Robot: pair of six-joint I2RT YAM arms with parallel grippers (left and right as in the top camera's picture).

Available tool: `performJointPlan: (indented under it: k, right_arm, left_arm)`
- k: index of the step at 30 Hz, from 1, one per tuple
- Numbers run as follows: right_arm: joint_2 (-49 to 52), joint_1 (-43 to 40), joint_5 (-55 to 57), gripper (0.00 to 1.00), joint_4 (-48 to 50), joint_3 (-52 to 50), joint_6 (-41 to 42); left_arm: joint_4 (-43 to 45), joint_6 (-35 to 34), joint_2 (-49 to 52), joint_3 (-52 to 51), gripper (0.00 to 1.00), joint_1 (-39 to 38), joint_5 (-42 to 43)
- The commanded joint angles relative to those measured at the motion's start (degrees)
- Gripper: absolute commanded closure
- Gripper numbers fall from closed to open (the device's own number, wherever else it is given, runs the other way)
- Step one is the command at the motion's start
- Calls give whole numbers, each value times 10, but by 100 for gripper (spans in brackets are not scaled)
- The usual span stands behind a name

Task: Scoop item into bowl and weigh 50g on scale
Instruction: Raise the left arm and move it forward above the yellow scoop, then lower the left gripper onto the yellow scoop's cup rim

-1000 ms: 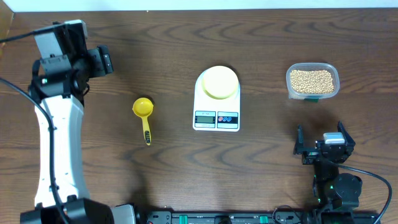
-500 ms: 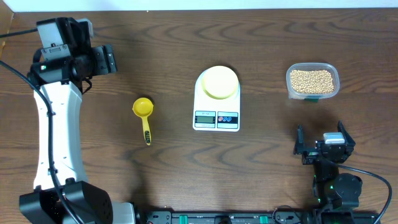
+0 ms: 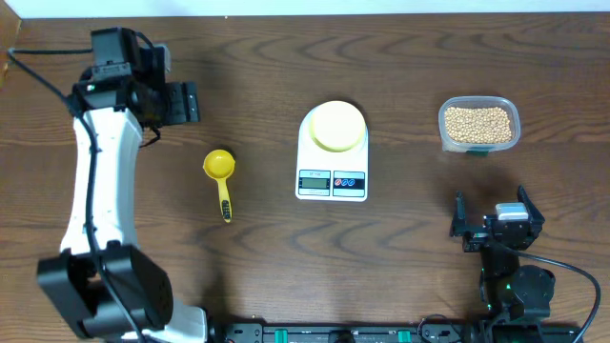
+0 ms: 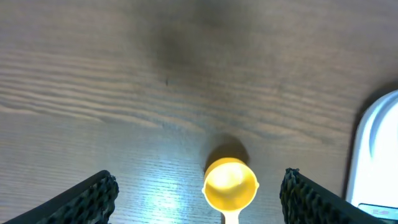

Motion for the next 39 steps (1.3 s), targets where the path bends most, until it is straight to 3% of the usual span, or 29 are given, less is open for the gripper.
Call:
performJointPlan:
  k: [1, 39]
  right_arm:
    - [-4, -2, 2, 1, -2, -1, 6]
    - [-4, -2, 2, 1, -2, -1, 6]
  left_arm:
    - [-4, 0, 20, 11, 14, 0, 7]
    - [-29, 0, 28, -44, 14, 0, 5]
